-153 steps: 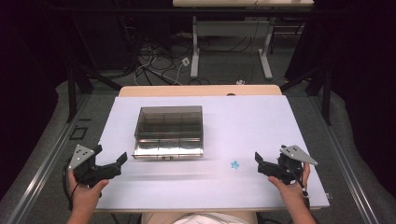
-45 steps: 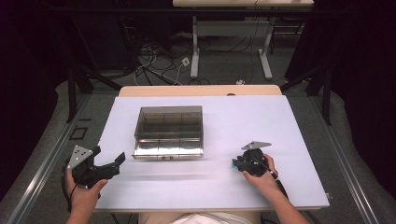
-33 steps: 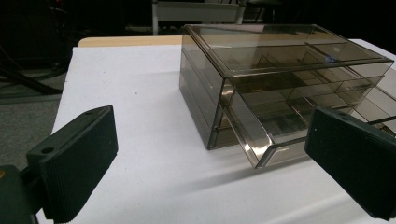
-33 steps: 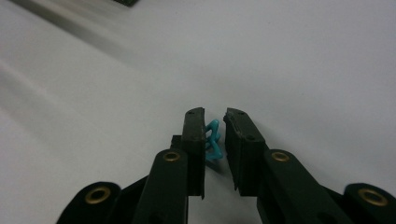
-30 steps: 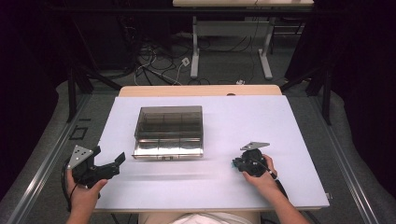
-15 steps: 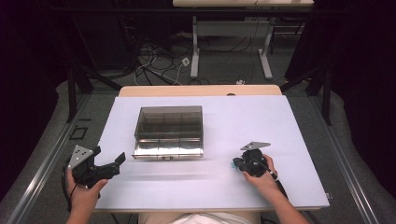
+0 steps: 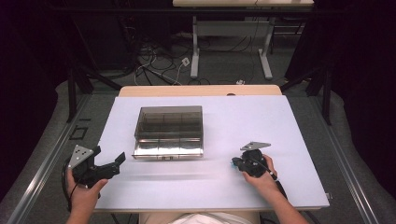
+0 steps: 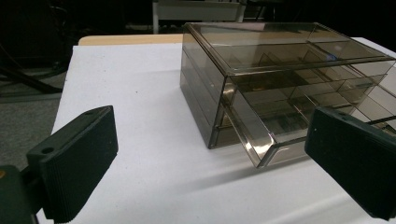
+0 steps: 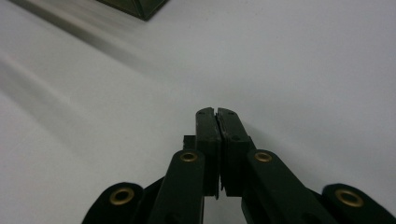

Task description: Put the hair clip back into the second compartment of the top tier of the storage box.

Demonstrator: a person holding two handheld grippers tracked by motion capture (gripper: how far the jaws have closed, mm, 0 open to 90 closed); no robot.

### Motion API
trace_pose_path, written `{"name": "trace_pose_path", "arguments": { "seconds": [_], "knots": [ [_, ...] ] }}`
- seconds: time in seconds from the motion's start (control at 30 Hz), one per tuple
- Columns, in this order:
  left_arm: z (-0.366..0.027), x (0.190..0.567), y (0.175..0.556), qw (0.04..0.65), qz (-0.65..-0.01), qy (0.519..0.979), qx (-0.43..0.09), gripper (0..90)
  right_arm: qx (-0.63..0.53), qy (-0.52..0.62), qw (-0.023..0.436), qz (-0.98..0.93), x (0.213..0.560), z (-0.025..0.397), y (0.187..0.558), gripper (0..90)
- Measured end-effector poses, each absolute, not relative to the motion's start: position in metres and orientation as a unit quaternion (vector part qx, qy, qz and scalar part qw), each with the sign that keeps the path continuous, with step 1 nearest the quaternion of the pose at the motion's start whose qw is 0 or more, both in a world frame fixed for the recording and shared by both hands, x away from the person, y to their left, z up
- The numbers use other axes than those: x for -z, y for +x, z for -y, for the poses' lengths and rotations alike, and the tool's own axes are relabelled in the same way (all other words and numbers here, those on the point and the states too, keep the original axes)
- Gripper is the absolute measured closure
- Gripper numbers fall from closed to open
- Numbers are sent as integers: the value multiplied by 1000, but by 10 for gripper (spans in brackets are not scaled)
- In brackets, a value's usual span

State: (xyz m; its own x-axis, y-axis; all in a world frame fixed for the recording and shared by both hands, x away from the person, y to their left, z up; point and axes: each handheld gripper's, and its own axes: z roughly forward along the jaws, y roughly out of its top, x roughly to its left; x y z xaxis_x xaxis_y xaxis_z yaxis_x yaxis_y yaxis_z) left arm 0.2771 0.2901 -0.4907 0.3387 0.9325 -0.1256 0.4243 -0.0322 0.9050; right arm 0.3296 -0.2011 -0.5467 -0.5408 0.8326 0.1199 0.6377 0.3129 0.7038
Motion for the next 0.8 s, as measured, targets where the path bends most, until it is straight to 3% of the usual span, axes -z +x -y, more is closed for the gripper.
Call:
{"name": "trace_pose_path", "arguments": {
  "seconds": [0.8],
  "knots": [
    [-294,491,272,473,-515,661,-272,27,-406,465,179,-766,539,204,328,888]
  ]
}}
